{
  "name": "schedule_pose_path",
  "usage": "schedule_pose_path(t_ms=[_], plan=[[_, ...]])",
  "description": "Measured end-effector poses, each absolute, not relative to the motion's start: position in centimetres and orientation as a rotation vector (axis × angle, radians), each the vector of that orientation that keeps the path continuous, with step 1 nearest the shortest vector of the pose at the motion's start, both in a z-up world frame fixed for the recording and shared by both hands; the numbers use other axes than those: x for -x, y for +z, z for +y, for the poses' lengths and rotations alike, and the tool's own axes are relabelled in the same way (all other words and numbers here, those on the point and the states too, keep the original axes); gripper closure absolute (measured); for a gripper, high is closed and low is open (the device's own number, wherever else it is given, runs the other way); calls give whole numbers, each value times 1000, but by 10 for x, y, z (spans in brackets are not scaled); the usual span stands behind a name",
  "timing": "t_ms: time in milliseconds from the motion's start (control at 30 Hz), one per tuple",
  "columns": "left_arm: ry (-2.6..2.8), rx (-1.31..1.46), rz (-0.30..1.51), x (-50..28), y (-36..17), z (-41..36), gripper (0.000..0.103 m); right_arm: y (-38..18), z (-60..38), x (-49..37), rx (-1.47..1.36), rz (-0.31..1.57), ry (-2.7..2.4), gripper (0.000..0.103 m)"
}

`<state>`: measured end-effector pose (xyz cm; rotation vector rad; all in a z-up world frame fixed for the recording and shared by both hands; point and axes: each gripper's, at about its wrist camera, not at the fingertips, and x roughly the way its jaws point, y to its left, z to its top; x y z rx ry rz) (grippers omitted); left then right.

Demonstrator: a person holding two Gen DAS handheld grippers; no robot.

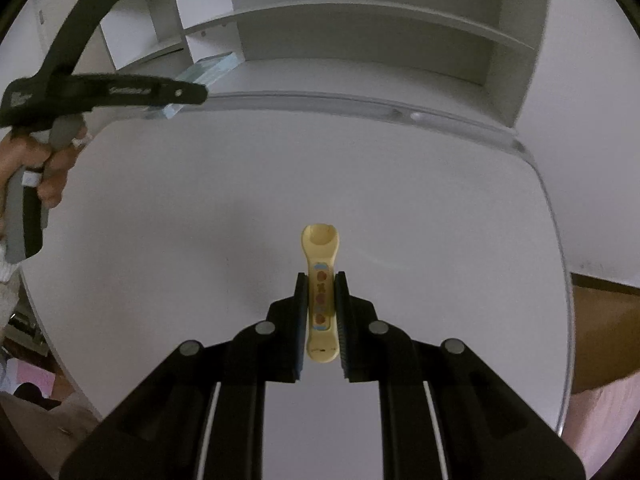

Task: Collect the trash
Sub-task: 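Grasp the teal cigarette pack with left tool while right tool grasps the yellow spoon, then carry the cigarette pack and yellow spoon down over the bin, then open both tools over the bin to drop the pack and spoon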

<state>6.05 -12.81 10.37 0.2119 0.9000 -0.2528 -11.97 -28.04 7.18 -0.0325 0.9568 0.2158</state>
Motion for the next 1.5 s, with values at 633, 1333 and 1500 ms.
schedule_pose_path(t_ms=[633, 1333, 1500], plan=[[-1137, -603, 899, 268, 63, -402, 45, 34, -515, 421, -333, 965, -336, 89], [-1179, -891, 1479, 351, -244, -532, 45, -254, -595, 532, -950, 1331, -399, 89], [-1203, -867, 1478, 350, -239, -529, 36, -253, -602, 534, -944, 1300, -442, 87]])
